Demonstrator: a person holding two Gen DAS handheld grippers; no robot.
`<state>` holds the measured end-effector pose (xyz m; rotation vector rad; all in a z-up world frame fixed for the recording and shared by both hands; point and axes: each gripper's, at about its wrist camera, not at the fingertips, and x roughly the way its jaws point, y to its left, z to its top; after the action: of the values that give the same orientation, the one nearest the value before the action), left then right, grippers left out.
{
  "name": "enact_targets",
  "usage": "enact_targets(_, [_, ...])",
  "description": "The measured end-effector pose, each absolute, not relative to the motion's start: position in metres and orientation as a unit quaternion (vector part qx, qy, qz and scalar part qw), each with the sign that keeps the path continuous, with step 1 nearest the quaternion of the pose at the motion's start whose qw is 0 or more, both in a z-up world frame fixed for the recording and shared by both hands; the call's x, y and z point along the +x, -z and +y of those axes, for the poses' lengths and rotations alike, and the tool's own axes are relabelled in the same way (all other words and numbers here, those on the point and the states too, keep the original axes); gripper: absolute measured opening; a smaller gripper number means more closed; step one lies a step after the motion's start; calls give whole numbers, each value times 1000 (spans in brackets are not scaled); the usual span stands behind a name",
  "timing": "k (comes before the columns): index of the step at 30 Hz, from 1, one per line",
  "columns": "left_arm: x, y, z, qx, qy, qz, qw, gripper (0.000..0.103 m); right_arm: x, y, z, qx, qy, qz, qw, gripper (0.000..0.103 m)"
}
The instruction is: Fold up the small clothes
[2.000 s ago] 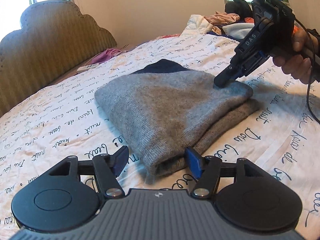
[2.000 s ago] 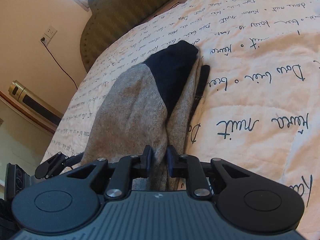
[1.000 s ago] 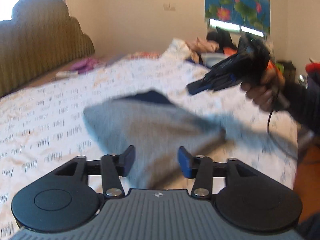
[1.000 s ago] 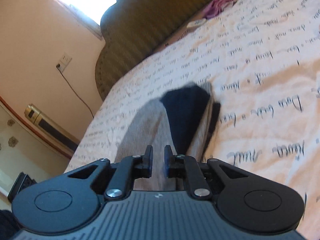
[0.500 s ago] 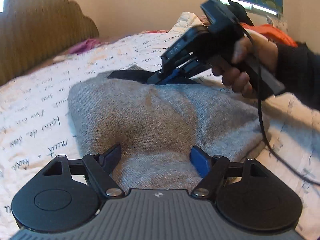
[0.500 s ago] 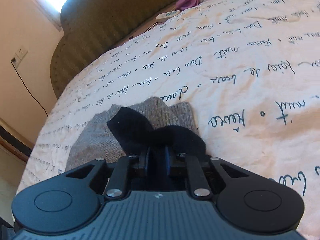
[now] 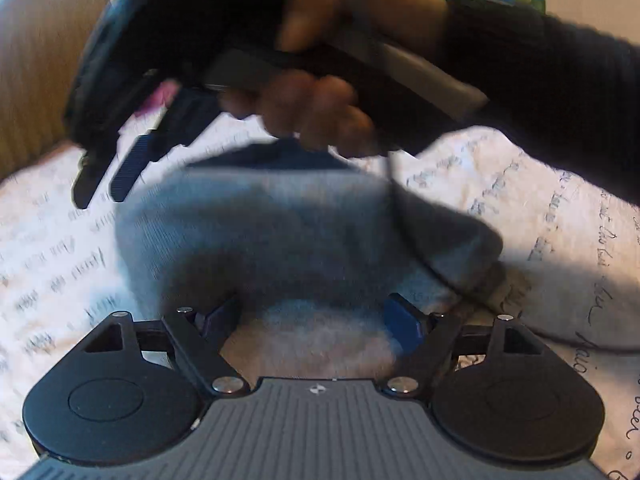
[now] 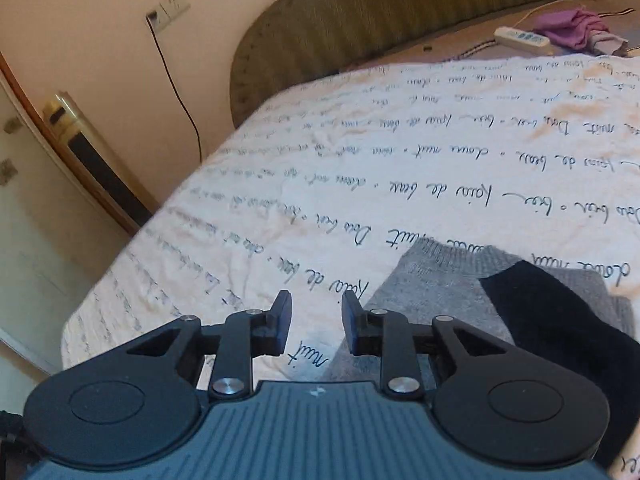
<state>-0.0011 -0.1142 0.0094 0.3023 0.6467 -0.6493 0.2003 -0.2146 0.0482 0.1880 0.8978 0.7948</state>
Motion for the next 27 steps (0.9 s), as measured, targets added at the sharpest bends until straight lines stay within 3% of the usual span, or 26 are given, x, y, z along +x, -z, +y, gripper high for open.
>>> enact_targets(3, [8, -4, -107, 104, 317, 331, 883, 82, 224, -13, -196, 27, -321, 469, 823, 27])
enact_targets(10, [2, 3, -106, 100, 321, 314, 888, 84, 233, 7, -206, 52, -312, 447, 837, 26])
enact_targets(14, [-10, -15, -86, 75, 321, 289, 899, 81, 218, -16, -235, 125, -294, 419, 850, 29])
enact_targets(16, [-13, -32, -60, 31, 323, 266, 908, 90, 200, -33, -273, 192, -316, 377, 849, 32])
enact_targets(17, [-10, -39, -46, 6, 318, 258, 912, 94, 191, -37, -293, 219, -328, 365, 843, 45])
enact_targets(18, [0, -44, -31, -26, 306, 257, 917, 102, 185, -39, -315, 243, -328, 359, 840, 70])
enact_targets(19, [14, -47, -18, -61, 288, 266, 918, 102, 179, -37, -336, 258, -315, 355, 842, 80])
enact_targets(24, [111, -11, 43, -330, 225, 399, 826, 98, 164, -8, -431, 352, -198, 349, 846, 83])
enact_targets(27, [140, 12, 48, -408, 221, 439, 769, 94, 166, 20, -451, 384, -181, 374, 825, 83])
